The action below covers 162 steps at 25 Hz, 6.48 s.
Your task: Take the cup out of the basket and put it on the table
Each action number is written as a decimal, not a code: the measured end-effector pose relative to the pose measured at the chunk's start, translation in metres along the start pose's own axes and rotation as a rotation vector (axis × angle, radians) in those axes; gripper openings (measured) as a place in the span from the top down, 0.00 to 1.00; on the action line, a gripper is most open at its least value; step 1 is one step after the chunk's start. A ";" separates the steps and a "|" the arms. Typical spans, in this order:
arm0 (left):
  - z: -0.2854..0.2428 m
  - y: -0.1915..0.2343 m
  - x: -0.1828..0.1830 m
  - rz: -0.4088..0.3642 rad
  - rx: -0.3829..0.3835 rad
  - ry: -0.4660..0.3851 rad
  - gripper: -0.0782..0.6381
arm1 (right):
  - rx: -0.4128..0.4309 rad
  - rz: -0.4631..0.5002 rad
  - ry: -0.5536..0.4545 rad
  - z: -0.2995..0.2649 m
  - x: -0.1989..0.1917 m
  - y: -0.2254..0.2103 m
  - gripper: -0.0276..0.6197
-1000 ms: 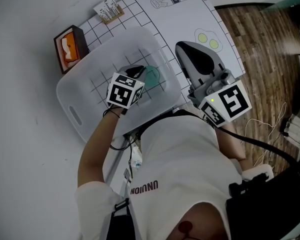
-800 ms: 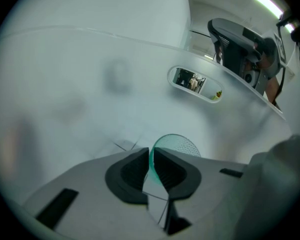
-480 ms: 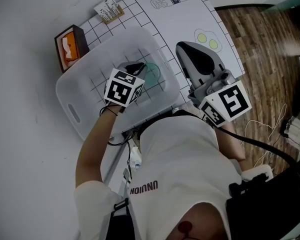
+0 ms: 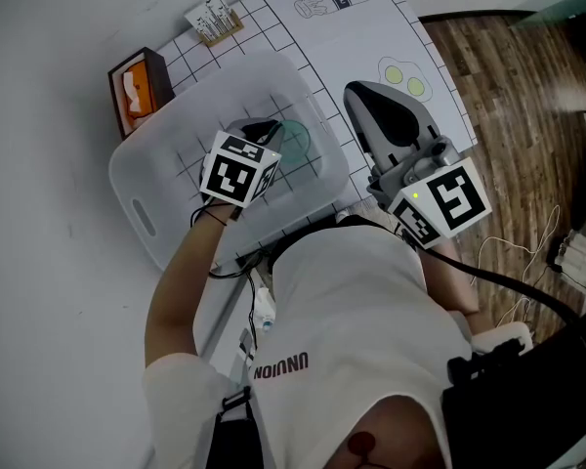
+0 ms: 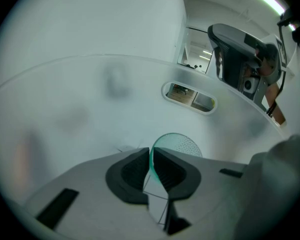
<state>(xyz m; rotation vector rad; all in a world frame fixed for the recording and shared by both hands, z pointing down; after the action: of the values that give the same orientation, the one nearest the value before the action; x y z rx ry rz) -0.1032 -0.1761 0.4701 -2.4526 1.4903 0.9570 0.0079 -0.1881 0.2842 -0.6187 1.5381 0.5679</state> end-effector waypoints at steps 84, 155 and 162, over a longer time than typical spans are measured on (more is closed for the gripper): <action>0.141 -0.051 0.070 -0.166 0.208 -0.498 0.84 | 0.051 0.039 -0.063 0.037 0.016 0.038 0.93; 0.202 -0.079 0.095 -0.288 0.319 -0.756 0.84 | 0.073 0.079 -0.020 0.029 0.012 0.044 0.93; 0.204 -0.078 0.096 -0.287 0.318 -0.758 0.84 | 0.071 0.078 -0.017 0.028 0.013 0.045 0.93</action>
<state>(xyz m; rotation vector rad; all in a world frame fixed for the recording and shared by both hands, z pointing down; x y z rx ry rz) -0.1005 -0.1264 0.2369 -1.7123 0.9111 1.2630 -0.0032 -0.1370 0.2692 -0.5005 1.5649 0.5735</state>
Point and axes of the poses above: the fingertips, and each gripper's own axes: z backward along the fingers, y to its left, x out of its top, the point moved 1 cm from there along z, backward along the fingers, and after that the axes turned 11 degrees about z, right-handed, at the moved point
